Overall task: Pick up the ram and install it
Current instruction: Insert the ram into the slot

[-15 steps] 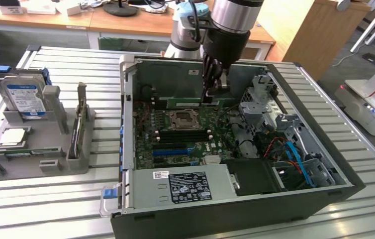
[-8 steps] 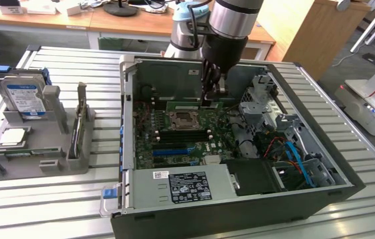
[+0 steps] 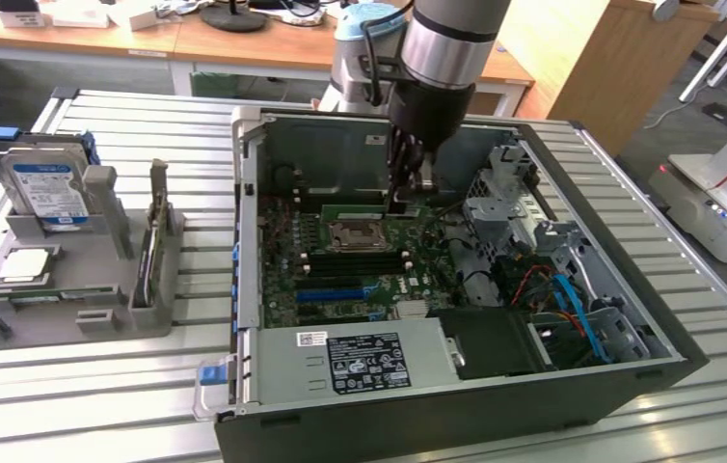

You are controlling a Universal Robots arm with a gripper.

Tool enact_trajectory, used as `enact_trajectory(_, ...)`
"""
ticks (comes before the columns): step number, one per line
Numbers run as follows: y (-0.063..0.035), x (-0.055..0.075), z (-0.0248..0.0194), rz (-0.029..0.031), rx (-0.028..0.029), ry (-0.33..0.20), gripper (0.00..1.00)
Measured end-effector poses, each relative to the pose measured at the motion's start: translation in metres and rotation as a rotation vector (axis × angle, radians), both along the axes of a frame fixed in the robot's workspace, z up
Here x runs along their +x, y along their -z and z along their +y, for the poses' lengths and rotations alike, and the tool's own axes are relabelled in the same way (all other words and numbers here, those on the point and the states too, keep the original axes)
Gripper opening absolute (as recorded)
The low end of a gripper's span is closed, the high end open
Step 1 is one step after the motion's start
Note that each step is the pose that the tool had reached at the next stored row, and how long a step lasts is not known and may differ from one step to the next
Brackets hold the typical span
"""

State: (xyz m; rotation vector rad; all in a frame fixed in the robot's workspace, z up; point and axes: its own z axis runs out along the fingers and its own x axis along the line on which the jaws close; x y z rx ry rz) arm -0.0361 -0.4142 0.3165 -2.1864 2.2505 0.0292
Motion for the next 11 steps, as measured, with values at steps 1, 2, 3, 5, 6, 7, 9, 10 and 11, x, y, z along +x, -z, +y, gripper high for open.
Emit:
enact_trajectory(1,0.0016,0.0,0.0,0.0,0.0,0.0,0.12)
enact_trajectory(2,0.0032,0.0,0.0,0.0,-0.0001,0.0,0.12)
enact_trajectory(3,0.0048,0.0,0.0,0.0,-0.0001,0.001,0.12)
enact_trajectory(5,0.0081,0.0,0.0,0.0,0.0,0.001,0.12)
enact_trajectory(6,0.0096,0.0,0.0,0.0,-0.0001,0.001,0.12)
enact_trajectory(7,0.0111,0.0,0.0,0.0,-0.0001,0.002,0.12)
enact_trajectory(9,0.014,-0.001,0.0,0.0,-0.0002,0.002,0.12)
enact_trajectory(10,0.0155,-0.001,0.0,0.0,-0.0001,0.002,0.12)
enact_trajectory(11,0.017,-0.001,0.0,0.0,-0.0001,0.003,0.12)
